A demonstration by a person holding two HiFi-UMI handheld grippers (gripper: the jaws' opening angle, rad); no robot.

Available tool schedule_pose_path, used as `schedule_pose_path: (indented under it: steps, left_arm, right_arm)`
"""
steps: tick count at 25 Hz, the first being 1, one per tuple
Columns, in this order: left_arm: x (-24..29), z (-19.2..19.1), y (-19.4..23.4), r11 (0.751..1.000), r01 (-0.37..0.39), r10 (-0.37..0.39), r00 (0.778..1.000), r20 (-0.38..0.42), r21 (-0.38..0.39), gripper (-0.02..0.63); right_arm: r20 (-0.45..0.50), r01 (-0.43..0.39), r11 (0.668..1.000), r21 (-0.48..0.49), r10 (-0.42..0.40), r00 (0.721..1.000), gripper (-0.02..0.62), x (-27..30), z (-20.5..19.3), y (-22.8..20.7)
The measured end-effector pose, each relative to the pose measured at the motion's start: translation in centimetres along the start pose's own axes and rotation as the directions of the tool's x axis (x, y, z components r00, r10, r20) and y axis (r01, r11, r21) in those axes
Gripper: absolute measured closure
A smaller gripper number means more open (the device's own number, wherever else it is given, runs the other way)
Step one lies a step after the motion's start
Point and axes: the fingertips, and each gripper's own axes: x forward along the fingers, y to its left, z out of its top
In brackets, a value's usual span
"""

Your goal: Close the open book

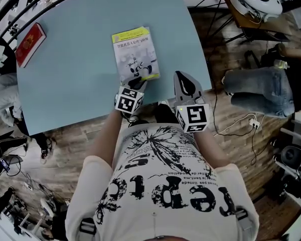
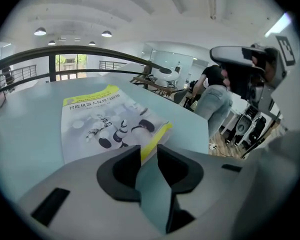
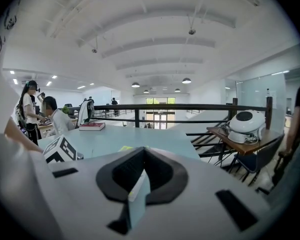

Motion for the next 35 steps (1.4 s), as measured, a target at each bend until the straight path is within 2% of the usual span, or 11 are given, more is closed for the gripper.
schedule_pose_path:
  steps: [3,6,10,13,17,23,30,35]
  left_arm:
    - [0.1,0.1,-0.5,0.999,0.043,-0.043,0.999,0.001,-0.019,0.461]
    - [-0.4,0.7,-0.6,0.998,0.044,-0.043,0.999,0.026,-0.036,0.442]
    - [-3.1,3.2,0.1,0.997,0.033,-0.023,0.989,0.144,-0.068,0.444]
    - [-6.1,5.7,0.9,0.997,-0.007,0.025,0.969,0.247,-0.072,0.497]
    - [-10.6,8.9,2.2,0.995,-0.09,0.101,0.922,0.374,-0.046,0.561]
    - [-17.4,11.6,2.8,0.984,-0.18,0.164,0.849,0.502,-0.018,0.578]
    - [-25.2,12.9,3.2,0.952,-0.304,0.249,0.746,0.618,-0.017,0.581]
    - [-27.9,12.6,3.6,0.941,-0.336,0.284,0.708,0.646,-0.045,0.583]
  right_arm:
    - [-0.002,-0.006,1.0,-0.002,0.006,1.0,0.584,0.3,-0.1,0.3]
    - [0.004,-0.014,1.0,-0.005,0.014,1.0,0.584,0.4,0.3,0.8]
    - [0.018,-0.02,1.0,-0.015,0.02,1.0,0.584,0.5,1.0,1.4]
    - [0.019,-0.033,0.999,-0.033,0.034,0.999,0.584,0.5,1.5,2.1]
    - [0.042,-0.069,0.997,-0.046,0.071,0.997,0.584,0.6,2.5,3.4]
    - [0.096,-0.096,0.993,-0.076,0.103,0.99,0.584,0.3,4.4,5.1]
    - [0.159,-0.129,0.986,-0.107,0.145,0.977,0.584,0.0,6.3,7.2]
    - [0.173,-0.152,0.98,-0.131,0.174,0.969,0.585,0.1,6.8,8.3]
